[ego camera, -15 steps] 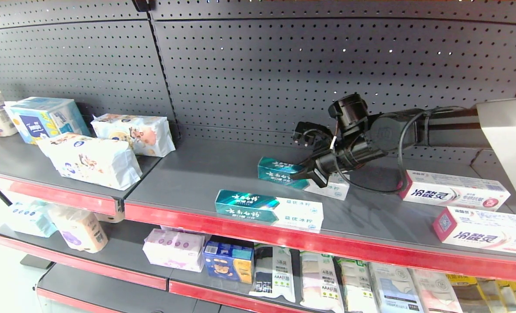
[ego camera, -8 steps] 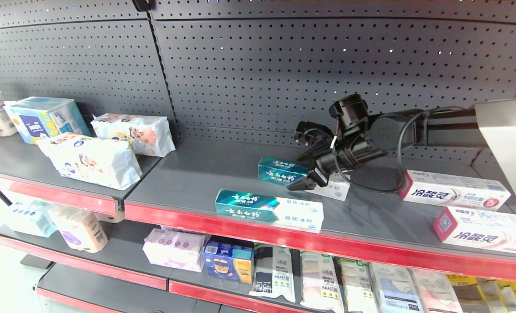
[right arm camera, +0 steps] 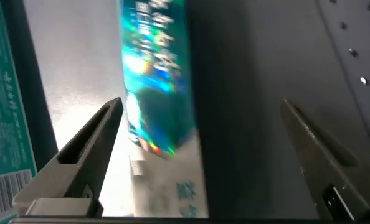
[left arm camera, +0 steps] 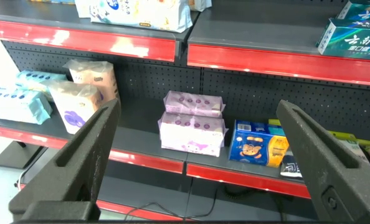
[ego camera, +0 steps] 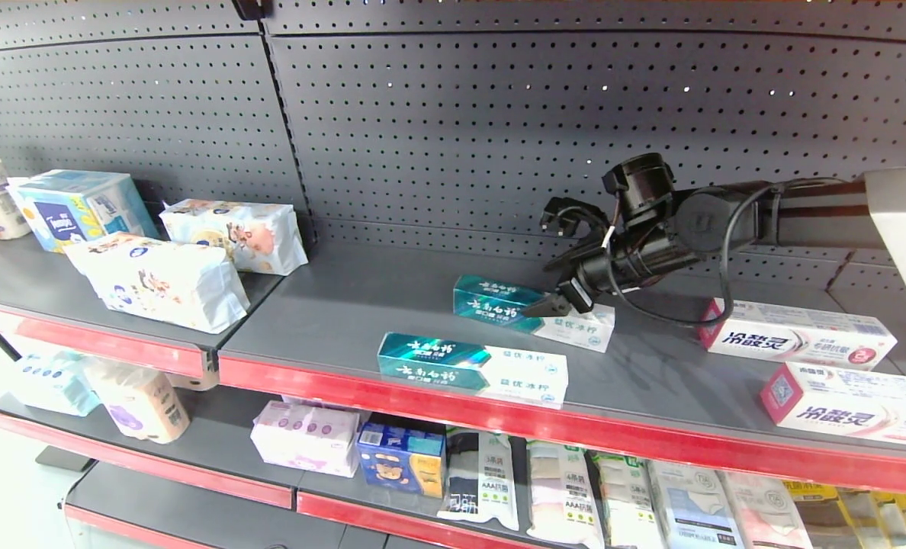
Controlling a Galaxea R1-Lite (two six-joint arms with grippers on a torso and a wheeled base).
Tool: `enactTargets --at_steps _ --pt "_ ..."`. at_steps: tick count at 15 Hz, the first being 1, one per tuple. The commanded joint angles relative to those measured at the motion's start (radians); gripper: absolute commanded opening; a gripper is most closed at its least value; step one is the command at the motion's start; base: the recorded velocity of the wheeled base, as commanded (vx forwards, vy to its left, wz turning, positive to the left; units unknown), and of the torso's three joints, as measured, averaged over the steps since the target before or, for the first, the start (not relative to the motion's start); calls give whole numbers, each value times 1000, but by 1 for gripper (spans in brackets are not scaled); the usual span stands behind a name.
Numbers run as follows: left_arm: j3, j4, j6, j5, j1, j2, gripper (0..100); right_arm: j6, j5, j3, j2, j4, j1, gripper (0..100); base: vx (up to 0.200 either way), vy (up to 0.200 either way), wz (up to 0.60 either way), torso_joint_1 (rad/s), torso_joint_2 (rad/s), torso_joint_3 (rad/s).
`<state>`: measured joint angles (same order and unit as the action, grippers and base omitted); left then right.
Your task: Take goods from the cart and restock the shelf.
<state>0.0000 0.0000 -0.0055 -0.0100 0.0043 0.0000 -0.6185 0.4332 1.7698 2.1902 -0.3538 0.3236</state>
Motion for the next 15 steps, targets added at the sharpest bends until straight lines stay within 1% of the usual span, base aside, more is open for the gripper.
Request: enactTargets --at_steps 1,10,13,15 --pt "0 0 -1 -1 0 0 100 8 15 0 -15 1 -11 100 0 0 0 0 0 0" --pt "0 0 -1 -1 0 0 100 117 44 -18 -87 -2 -34 100 0 0 0 0 0 0" --pt "0 0 -1 -1 0 0 100 200 36 -98 -148 1 -51 100 0 0 0 0 0 0" --pt "0 0 -1 -1 0 0 100 246 32 -127 -176 3 -67 100 0 0 0 0 0 0"
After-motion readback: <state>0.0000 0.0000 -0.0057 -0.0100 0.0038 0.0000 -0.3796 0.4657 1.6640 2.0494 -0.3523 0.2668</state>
